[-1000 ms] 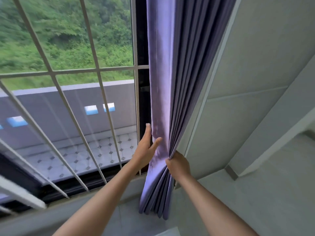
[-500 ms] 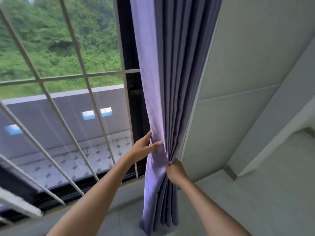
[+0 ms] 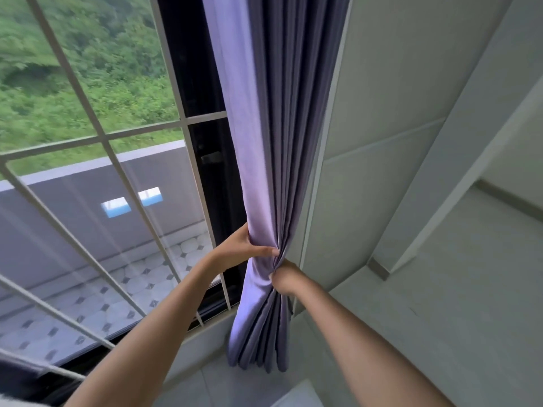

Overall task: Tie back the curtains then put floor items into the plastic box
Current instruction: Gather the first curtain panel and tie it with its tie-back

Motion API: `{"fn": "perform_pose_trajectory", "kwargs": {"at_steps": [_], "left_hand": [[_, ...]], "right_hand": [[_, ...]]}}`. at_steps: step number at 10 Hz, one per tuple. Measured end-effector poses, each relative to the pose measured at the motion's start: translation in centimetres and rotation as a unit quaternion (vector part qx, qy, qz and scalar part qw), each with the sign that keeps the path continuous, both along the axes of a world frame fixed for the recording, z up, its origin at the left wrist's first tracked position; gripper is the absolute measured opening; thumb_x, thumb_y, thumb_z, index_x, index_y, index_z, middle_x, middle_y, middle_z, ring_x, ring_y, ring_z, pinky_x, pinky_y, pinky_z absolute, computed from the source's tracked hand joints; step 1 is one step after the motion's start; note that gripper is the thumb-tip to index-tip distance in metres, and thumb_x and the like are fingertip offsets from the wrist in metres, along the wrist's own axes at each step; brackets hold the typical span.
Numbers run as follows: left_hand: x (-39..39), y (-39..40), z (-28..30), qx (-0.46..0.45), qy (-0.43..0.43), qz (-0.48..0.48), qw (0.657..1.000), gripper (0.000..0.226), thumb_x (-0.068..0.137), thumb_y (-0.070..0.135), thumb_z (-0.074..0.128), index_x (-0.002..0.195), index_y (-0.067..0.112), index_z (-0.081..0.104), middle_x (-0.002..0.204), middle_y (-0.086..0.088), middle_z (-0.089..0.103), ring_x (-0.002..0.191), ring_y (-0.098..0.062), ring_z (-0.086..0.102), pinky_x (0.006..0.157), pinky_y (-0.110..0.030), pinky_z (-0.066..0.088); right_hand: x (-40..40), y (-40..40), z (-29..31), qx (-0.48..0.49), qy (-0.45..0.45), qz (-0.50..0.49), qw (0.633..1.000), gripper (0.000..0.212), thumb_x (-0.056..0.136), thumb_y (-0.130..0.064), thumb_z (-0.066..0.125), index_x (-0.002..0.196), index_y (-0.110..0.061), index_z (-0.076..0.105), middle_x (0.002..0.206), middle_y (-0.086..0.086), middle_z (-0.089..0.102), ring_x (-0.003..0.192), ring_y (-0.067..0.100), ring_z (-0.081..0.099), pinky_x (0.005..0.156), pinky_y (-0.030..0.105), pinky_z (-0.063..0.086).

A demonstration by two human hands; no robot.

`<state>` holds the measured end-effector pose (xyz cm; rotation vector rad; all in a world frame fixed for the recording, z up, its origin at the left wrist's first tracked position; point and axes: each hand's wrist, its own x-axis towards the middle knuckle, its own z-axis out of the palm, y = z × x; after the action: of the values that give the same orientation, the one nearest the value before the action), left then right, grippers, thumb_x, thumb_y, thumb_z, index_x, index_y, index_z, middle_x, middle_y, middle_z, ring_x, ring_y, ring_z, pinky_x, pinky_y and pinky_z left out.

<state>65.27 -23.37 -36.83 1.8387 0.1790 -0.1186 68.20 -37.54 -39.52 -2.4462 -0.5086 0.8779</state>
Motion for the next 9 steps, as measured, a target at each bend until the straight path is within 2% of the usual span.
{"fn": "perform_pose_trajectory", "kwargs": {"at_steps": [2, 4, 5, 6, 7, 8, 9], "left_hand": [[0.0, 0.5, 0.1, -0.045, 0.023, -0.016, 0.999, 0.027, 0.078, 0.006, 0.076, 0.099, 0.017, 0.064, 0.087, 0.007, 0.074, 0.087, -0.01, 0.07, 0.074, -0.019, 0.053], [0.5, 0.2, -0.4, -0.054, 0.03, 0.025, 0.998, 0.024, 0.075, 0.01, 0.079, 0.097, 0.012, 0.069, 0.092, -0.005, 0.074, 0.092, -0.021, 0.07, 0.084, -0.032, 0.055], [0.9, -0.3, -0.5, -0.057, 0.021, 0.052, 0.997, 0.029, 0.074, 0.013, 0.079, 0.102, 0.014, 0.068, 0.097, -0.006, 0.073, 0.094, -0.021, 0.069, 0.085, -0.033, 0.056], [1.7, -0.9, -1.0, -0.047, 0.011, 0.111, 0.993, 0.028, 0.076, 0.013, 0.077, 0.101, 0.016, 0.065, 0.102, -0.008, 0.07, 0.098, -0.022, 0.067, 0.086, -0.033, 0.055], [2.3, -1.1, -1.3, -0.059, 0.011, 0.155, 0.986, 0.024, 0.078, 0.012, 0.074, 0.1, 0.014, 0.065, 0.104, -0.011, 0.069, 0.1, -0.025, 0.065, 0.09, -0.037, 0.054], [2.7, -0.7, -1.2, -0.066, 0.017, 0.148, 0.987, 0.033, 0.079, 0.014, 0.074, 0.111, 0.009, 0.064, 0.107, -0.01, 0.069, 0.101, -0.023, 0.065, 0.093, -0.038, 0.053], [2.8, -0.5, -1.1, -0.072, 0.018, 0.133, 0.988, 0.036, 0.081, 0.015, 0.073, 0.115, 0.013, 0.062, 0.108, -0.006, 0.068, 0.102, -0.019, 0.064, 0.092, -0.034, 0.052]], "right_hand": [[0.1, 1.0, 0.1, -0.049, -0.027, 0.021, 0.998, 0.033, 0.096, -0.004, 0.042, 0.125, 0.002, 0.055, 0.127, 0.023, 0.056, 0.119, 0.037, 0.053, 0.096, 0.039, 0.044], [0.5, 1.7, -0.8, -0.058, -0.049, -0.007, 0.997, 0.035, 0.097, -0.012, 0.04, 0.128, -0.002, 0.052, 0.129, 0.021, 0.055, 0.118, 0.037, 0.054, 0.097, 0.042, 0.045], [0.7, 2.2, -0.5, -0.068, -0.058, -0.02, 0.996, 0.049, 0.099, -0.028, 0.04, 0.143, -0.007, 0.038, 0.141, 0.016, 0.047, 0.127, 0.034, 0.048, 0.104, 0.04, 0.039], [0.8, 1.9, -1.0, -0.07, -0.104, -0.013, 0.992, 0.041, 0.099, -0.024, 0.04, 0.136, -0.007, 0.047, 0.137, 0.015, 0.052, 0.124, 0.033, 0.052, 0.101, 0.039, 0.043], [0.3, 0.6, -2.6, -0.083, -0.156, 0.011, 0.984, 0.033, 0.098, -0.029, 0.043, 0.118, -0.009, 0.061, 0.12, 0.01, 0.064, 0.109, 0.03, 0.061, 0.085, 0.035, 0.051], [0.0, -0.7, -3.6, 0.004, -0.156, -0.128, 0.979, 0.04, 0.087, -0.05, 0.056, 0.105, -0.015, 0.061, 0.102, 0.005, 0.069, 0.093, 0.028, 0.066, 0.066, 0.03, 0.047], [0.7, -2.1, -3.4, 0.106, -0.251, -0.23, 0.934, 0.065, 0.075, -0.045, 0.075, 0.124, -0.015, 0.045, 0.122, 0.005, 0.055, 0.11, 0.027, 0.058, 0.077, 0.036, 0.052]]}}
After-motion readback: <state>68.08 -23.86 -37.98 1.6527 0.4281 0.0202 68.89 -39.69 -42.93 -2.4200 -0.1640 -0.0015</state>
